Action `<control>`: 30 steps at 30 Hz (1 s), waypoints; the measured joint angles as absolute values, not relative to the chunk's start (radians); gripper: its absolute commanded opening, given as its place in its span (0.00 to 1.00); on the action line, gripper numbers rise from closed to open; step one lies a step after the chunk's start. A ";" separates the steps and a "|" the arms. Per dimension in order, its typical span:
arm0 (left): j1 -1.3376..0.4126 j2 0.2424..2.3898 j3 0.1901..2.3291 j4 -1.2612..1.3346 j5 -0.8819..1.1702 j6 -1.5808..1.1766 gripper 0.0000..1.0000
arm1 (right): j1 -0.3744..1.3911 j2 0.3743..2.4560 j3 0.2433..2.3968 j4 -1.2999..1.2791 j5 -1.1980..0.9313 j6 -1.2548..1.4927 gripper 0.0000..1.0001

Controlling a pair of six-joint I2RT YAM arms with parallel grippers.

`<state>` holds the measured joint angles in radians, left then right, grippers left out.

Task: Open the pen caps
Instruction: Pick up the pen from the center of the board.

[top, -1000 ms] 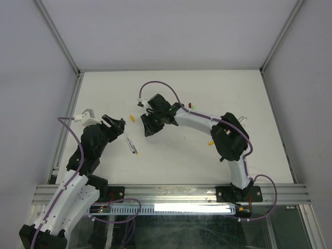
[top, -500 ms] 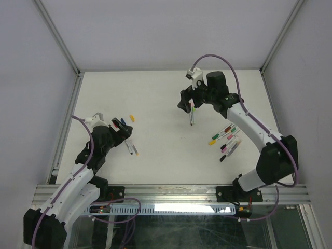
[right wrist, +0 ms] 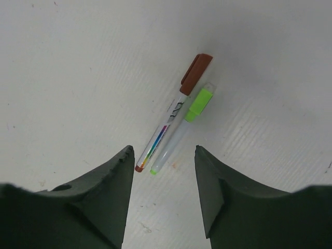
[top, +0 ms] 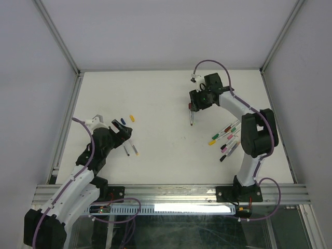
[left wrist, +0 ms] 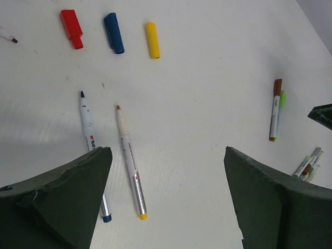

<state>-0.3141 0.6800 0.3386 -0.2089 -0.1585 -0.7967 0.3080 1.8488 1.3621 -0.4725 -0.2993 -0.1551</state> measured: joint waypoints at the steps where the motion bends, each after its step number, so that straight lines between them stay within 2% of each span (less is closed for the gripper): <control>1: -0.314 0.681 0.339 -0.210 -0.168 -0.798 0.93 | 0.312 1.849 1.372 -0.474 -0.295 -0.155 0.50; 5: -0.314 0.719 0.339 -0.235 -0.235 -0.819 0.93 | 0.332 1.859 1.417 -0.475 -0.284 -0.154 0.47; 12: -0.314 0.849 0.340 -0.294 -0.265 -0.848 0.94 | 0.351 1.946 1.506 -0.498 -0.262 -0.151 0.35; 30: -0.314 0.717 0.340 -0.295 -0.264 -0.847 0.94 | 0.395 2.032 1.515 -0.546 -0.197 -0.152 0.31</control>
<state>-0.3141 0.7170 0.3401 -0.2951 -0.2642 -0.8474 0.3954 2.0319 1.5146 -0.5461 -0.1974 -0.1516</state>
